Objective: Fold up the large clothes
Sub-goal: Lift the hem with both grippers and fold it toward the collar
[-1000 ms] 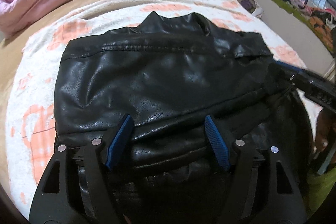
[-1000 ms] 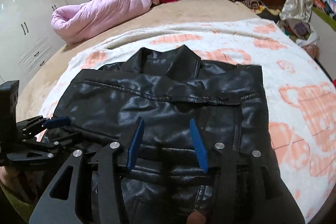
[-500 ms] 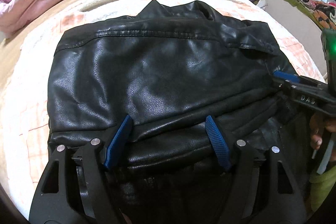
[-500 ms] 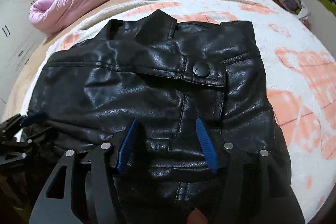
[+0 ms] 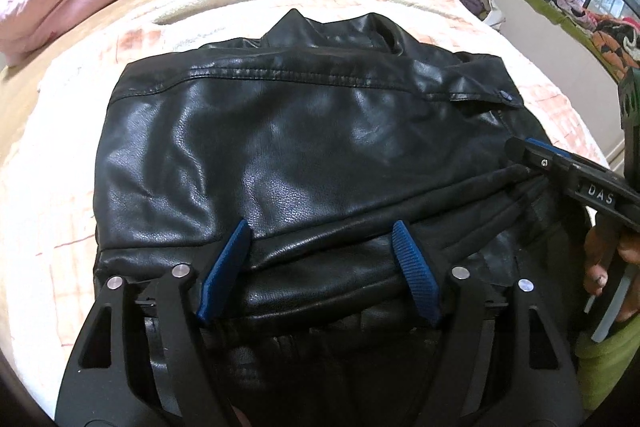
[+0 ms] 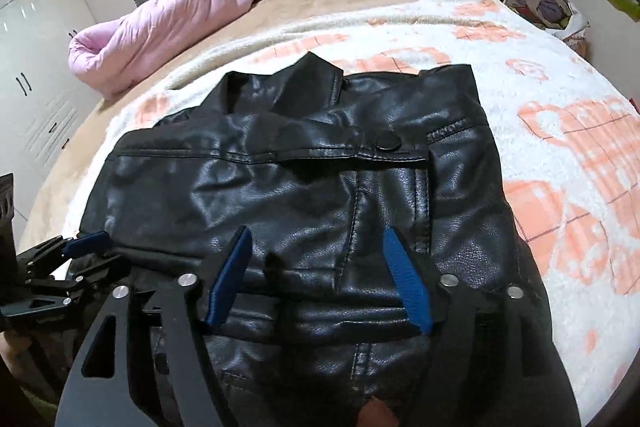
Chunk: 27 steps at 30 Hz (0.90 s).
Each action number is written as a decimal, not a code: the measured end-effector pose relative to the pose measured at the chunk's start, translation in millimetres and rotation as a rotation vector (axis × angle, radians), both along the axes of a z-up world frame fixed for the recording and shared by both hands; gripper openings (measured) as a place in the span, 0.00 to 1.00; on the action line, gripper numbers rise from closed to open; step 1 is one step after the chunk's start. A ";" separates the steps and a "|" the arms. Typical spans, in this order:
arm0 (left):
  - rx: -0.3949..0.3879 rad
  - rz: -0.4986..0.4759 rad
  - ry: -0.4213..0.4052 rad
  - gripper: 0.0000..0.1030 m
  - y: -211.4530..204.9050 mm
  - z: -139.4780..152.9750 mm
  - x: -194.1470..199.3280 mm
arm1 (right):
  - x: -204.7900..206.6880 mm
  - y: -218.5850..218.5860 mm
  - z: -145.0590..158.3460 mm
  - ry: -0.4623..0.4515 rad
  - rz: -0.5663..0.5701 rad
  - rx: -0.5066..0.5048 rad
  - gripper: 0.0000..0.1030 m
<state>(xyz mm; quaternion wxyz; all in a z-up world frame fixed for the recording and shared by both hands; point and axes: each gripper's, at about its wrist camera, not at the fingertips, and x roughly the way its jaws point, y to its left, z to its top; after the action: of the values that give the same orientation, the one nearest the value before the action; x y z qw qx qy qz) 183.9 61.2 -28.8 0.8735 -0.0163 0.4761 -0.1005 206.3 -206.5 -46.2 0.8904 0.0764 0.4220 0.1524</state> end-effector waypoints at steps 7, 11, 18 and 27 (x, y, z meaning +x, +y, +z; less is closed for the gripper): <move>-0.007 0.007 -0.022 0.80 -0.5 9.9 -4.6 | -10.4 2.2 13.9 -0.033 0.006 0.008 0.88; 0.003 0.022 -0.043 0.91 0.7 16.6 -7.5 | -13.8 3.8 20.3 -0.049 0.011 -0.004 0.95; -0.033 0.068 -0.075 0.91 8.6 29.6 -12.2 | -18.2 5.3 26.2 -0.064 0.003 -0.009 0.96; -0.033 0.061 -0.101 0.91 4.5 41.4 -19.5 | -27.0 6.4 42.4 -0.098 0.011 -0.018 0.96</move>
<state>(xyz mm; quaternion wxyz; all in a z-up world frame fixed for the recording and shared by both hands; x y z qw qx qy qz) 164.4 65.7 12.6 0.8986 -0.0400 0.4291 -0.0822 179.3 -200.1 -3.8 0.9099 0.0587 0.3796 0.1570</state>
